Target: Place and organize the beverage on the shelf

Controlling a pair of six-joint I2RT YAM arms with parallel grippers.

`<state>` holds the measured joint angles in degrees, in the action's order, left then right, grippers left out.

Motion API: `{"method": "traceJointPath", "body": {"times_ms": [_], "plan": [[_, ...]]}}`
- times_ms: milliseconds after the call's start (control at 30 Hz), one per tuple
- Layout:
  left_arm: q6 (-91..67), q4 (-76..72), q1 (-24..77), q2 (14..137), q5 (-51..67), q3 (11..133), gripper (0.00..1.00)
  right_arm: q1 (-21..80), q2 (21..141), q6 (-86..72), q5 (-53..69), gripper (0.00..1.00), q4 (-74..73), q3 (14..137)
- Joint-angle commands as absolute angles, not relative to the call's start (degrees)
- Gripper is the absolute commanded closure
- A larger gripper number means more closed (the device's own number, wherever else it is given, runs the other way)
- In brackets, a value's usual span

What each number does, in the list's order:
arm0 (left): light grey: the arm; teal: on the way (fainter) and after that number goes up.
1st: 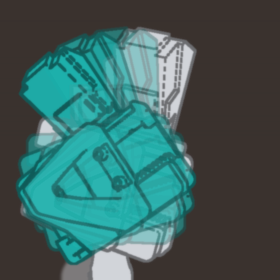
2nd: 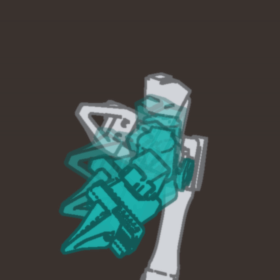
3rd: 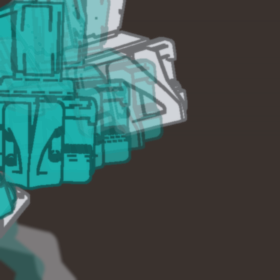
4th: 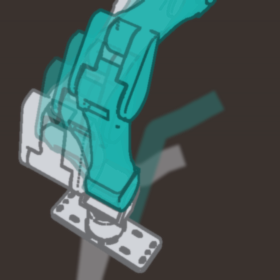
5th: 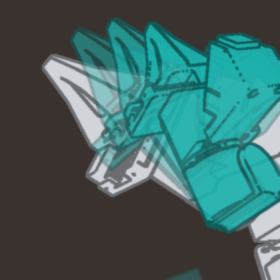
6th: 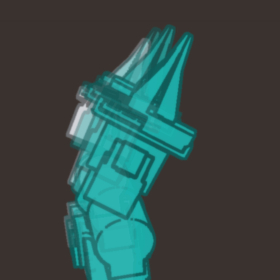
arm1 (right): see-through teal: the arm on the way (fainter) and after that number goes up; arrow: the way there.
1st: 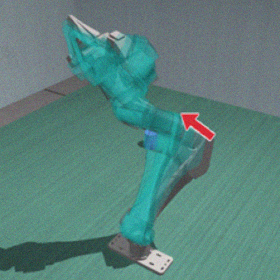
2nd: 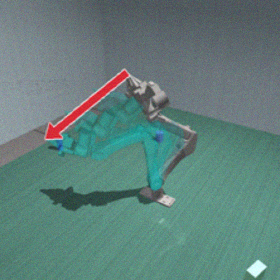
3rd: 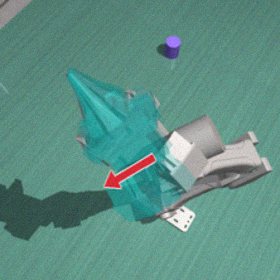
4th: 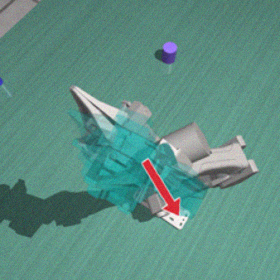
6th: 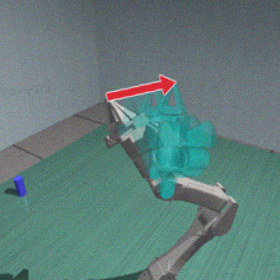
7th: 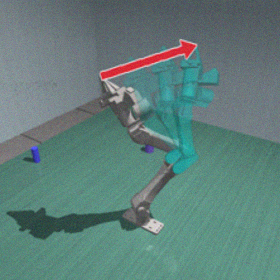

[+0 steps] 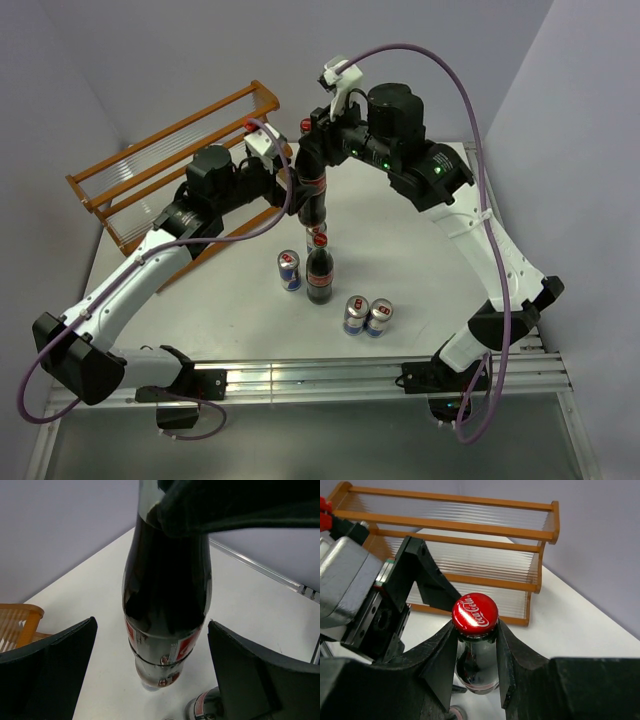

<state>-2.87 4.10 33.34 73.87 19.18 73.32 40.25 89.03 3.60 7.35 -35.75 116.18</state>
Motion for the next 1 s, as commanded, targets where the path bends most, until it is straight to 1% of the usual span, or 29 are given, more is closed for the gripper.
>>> {"method": "traceJointPath", "body": {"times_ms": [0, 333, 433, 500, 533, 567, 633, 667, 733, 767, 900, 933, 967], "plan": [[-1.1, 0.5, 33.6, 72.9, 16.3, 73.2, 0.00, 41.7, 86.8, 4.8, 6.1, 1.00, -21.6, 123.6], [-0.9, -1.2, 34.1, 71.6, 15.4, 70.9, 0.01, 46.0, 86.3, 4.8, 4.0, 1.00, -19.9, 122.3], [-0.8, -1.0, 34.5, 71.7, 15.3, 71.1, 0.07, 46.7, 86.2, 4.5, 3.7, 1.00, -19.4, 122.3], [-0.8, -1.0, 34.9, 71.6, 15.1, 71.2, 0.18, 47.0, 86.4, 4.4, 3.4, 1.00, -19.2, 122.3], [-0.7, -0.9, 35.2, 71.5, 14.9, 71.2, 0.26, 47.2, 86.4, 4.3, 3.3, 1.00, -19.0, 122.4], [-0.6, -0.9, 35.2, 71.5, 14.7, 71.3, 0.45, 47.3, 86.4, 4.4, 3.3, 1.00, -18.9, 122.5], [-0.8, -0.8, 35.6, 71.3, 14.0, 71.6, 0.59, 47.5, 86.8, 4.4, 3.2, 1.00, -18.8, 122.7], [-1.0, -0.9, 35.5, 71.0, 13.0, 71.8, 0.72, 47.5, 86.9, 4.4, 3.1, 1.00, -18.7, 122.8], [-1.6, -1.1, 35.6, 70.7, 11.5, 72.1, 0.86, 47.5, 87.4, 4.3, 3.1, 1.00, -18.4, 122.8], [-1.8, -1.3, 35.6, 70.7, 10.5, 72.2, 1.00, 47.5, 87.5, 4.6, 2.9, 1.00, -18.3, 122.9], [-3.2, -2.5, 35.6, 69.8, 3.6, 72.7, 1.00, 47.5, 88.4, 4.6, 1.6, 1.00, -17.9, 122.8], [-3.3, -2.9, 35.7, 69.2, 2.5, 72.7, 1.00, 47.5, 88.3, 4.6, 1.1, 0.99, -17.6, 122.3], [-3.5, -3.6, 35.7, 68.8, 1.7, 72.5, 1.00, 47.5, 88.2, 4.4, 0.1, 0.87, -17.4, 122.0]]}}
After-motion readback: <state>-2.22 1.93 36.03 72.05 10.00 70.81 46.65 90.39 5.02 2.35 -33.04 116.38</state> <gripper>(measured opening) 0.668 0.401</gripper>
